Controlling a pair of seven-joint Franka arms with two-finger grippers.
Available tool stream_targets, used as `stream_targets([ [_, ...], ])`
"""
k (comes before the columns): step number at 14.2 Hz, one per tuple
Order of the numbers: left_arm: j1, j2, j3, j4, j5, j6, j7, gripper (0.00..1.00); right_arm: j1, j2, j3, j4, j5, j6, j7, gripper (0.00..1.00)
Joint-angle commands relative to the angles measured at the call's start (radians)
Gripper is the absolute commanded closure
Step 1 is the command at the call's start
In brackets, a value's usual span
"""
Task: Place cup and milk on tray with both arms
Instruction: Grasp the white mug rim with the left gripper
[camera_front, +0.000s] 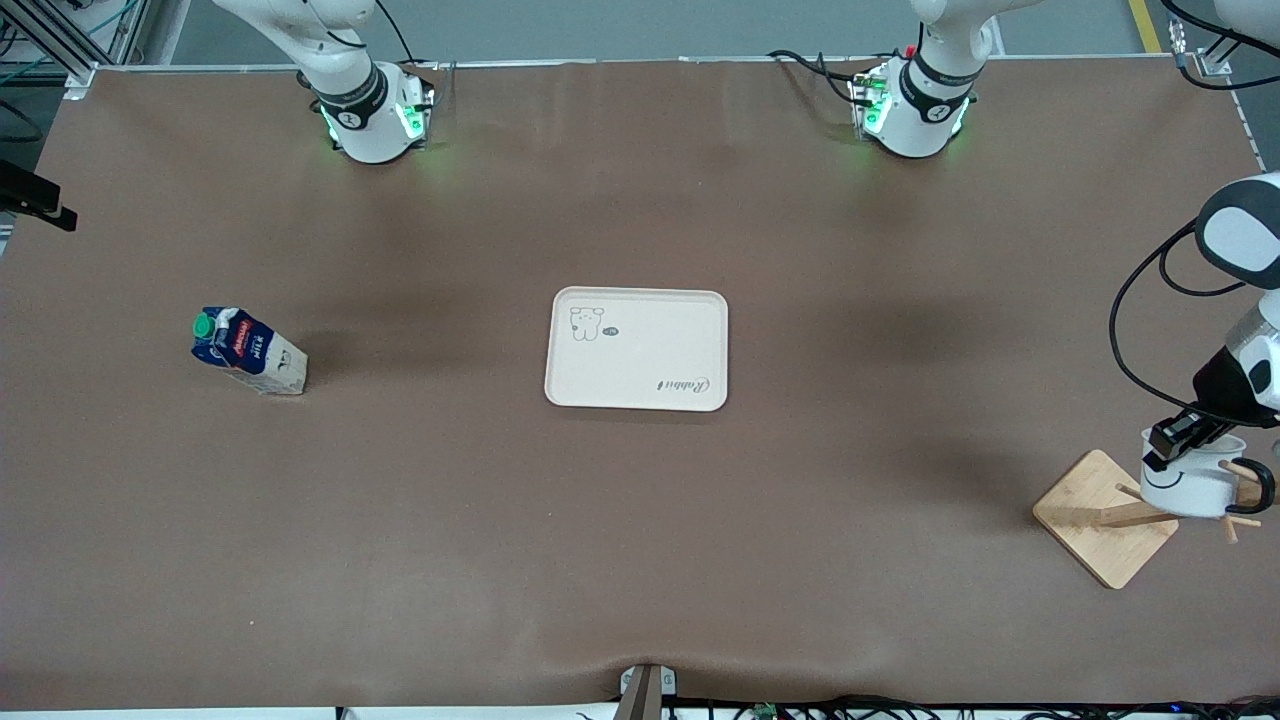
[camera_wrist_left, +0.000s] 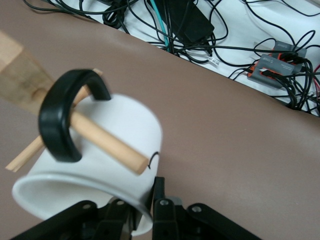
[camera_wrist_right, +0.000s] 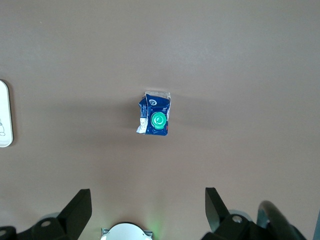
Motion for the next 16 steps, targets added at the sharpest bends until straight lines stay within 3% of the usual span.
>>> stream_targets([
  [1,0.004,-0.007,-0.024,-0.001,-0.018,-0.001,-0.003,1.0,-0.026,0.012,0.013,0.018,0.022,-0.013,0.008,0.0],
  [4,0.004,-0.026,-0.047,-0.001,-0.018,-0.007,-0.001,1.0,-0.026,0.012,0.013,0.018,0.022,-0.013,0.01,0.0],
  [8,0.004,-0.073,-0.087,0.014,-0.017,-0.109,-0.004,1.0,-0.026,0.012,0.013,0.018,0.023,-0.013,0.01,0.0],
  [16,0.003,-0.112,-0.184,0.12,-0.003,-0.427,-0.11,1.0,-0.027,0.013,0.013,0.018,0.023,-0.013,0.01,0.0],
])
